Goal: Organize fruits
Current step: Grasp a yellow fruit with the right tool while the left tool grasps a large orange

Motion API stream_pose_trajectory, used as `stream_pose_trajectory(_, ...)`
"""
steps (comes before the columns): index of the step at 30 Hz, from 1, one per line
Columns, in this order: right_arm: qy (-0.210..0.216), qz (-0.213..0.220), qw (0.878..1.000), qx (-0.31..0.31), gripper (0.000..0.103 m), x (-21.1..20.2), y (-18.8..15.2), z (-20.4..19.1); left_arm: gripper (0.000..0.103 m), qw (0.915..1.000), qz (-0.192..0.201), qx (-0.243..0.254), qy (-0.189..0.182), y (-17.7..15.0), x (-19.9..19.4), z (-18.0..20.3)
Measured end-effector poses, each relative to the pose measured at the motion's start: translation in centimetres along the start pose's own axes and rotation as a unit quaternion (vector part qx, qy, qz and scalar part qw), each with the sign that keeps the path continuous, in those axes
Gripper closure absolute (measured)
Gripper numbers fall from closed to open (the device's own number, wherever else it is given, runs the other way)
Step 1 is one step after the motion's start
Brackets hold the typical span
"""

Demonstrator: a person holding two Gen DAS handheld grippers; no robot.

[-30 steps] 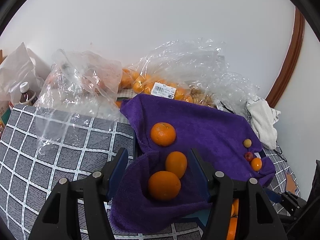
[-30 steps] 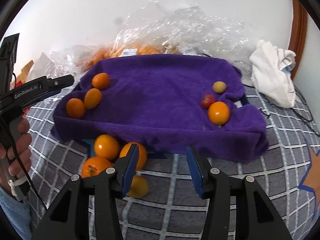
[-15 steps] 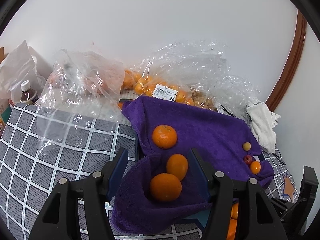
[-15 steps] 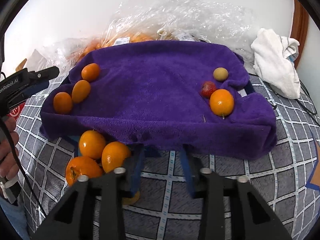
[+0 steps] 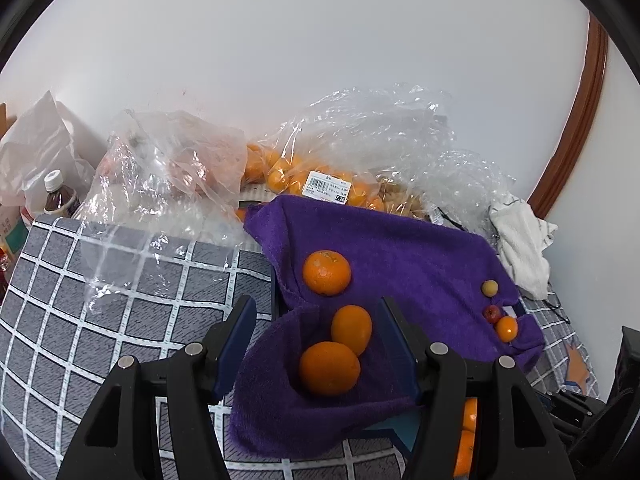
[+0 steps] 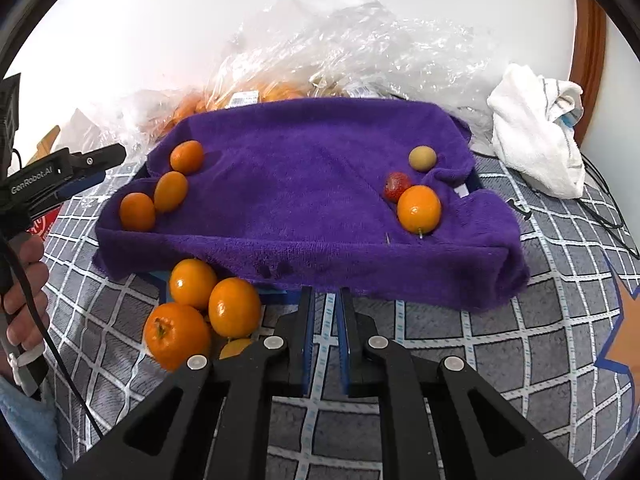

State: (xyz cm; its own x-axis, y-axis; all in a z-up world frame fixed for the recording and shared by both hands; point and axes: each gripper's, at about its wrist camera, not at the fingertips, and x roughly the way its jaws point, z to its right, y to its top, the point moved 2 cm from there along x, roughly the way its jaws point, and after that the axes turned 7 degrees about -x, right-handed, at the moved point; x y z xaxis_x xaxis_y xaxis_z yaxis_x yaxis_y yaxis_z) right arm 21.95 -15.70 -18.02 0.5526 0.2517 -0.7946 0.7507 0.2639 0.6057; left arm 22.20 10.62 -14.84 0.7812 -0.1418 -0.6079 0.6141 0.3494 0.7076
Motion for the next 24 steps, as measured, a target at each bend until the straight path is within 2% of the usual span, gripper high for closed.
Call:
stream_pose_trajectory(4, 0.002, 0.002, 1.0, -0.008, 0.077, -0.8, -0.2, -0.3, 0.043, 1.0, 0.0, -0.004, -0.005, 0.2, -1.6, -0.5)
stream_pose_trajectory(7, 0.009, 0.007, 1.0, -0.005, 0.072, -1.1, -0.5, -0.5, 0.043, 0.9998, -0.018, 0.003, 0.008, -0.4, -2.2, -1.1)
stream_pose_trajectory(11, 0.023, 0.002, 1.0, -0.004, 0.072, -1.1, -1.0, -1.1, 0.043, 0.9973, -0.039, 0.028, 0.057, -1.5, -2.2, -1.8)
stream_pose_trajectory(14, 0.033, -0.001, 0.999, -0.014, 0.072, -1.1, -1.2, -2.1, 0.043, 0.9955, -0.048, 0.034, 0.074, -2.4, -2.8, -2.4)
stream_pose_trajectory(24, 0.063, -0.008, 0.997, -0.049, 0.071, -0.9, -2.5, -4.6, 0.043, 0.9971, -0.057, 0.04, 0.031, -4.1, -4.8, -1.6)
